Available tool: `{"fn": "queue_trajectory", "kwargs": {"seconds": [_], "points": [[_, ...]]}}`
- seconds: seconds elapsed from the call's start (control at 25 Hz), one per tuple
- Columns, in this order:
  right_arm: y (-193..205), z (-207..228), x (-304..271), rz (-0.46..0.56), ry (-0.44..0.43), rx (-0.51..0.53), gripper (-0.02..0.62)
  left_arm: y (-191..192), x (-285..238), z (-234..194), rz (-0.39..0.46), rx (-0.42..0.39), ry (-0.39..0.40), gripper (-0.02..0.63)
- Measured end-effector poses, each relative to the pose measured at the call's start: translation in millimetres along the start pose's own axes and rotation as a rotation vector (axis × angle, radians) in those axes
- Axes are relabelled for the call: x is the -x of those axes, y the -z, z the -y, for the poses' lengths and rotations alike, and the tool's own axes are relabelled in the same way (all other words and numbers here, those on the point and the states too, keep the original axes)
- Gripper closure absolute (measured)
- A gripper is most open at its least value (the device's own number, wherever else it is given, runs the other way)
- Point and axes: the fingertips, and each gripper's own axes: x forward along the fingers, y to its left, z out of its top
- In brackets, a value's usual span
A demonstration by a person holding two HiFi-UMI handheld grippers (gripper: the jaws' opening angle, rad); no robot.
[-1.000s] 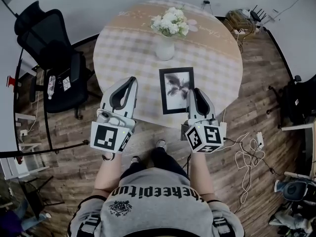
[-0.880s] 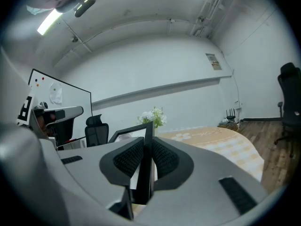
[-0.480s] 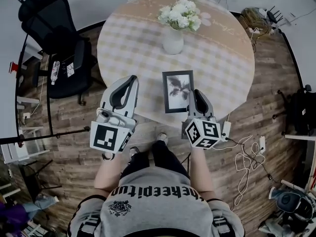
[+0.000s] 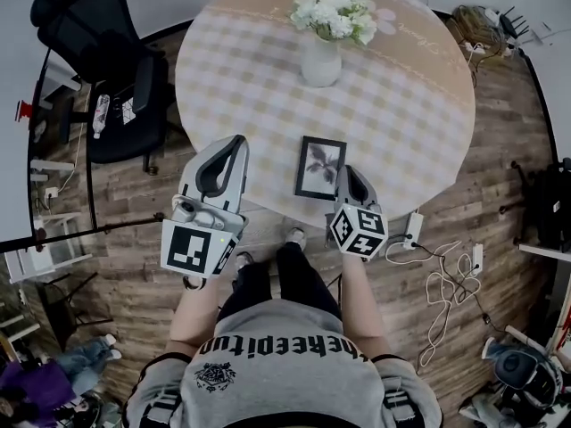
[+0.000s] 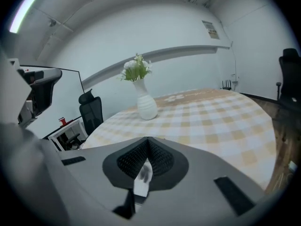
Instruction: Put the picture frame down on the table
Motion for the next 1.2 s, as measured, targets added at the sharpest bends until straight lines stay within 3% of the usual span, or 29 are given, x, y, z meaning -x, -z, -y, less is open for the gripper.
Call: {"fn": "queue_trajectory", "kwargs": {"seconds": [0.16,0.36,0.6,1.2], "points": [[15,-11,-17,-0.048,0.024,0.017,0.591,6,5,-25,-0.010,0.008,-0.005,0.591],[25,14,-13,-0.076,0.023,0.018,0.591,8,-3,-1,-0.020,-0.001,-0.006,0.591],[36,12,-13,-0.104,0.023,0.031,0.591,9,4,-2,-0.022,-0.003,-0.008,0.591],[-1,-27,25,0.023,-0.007,0.085,0.591,-11,39,0,0.030,-0.017,0.041,0.591]]}}
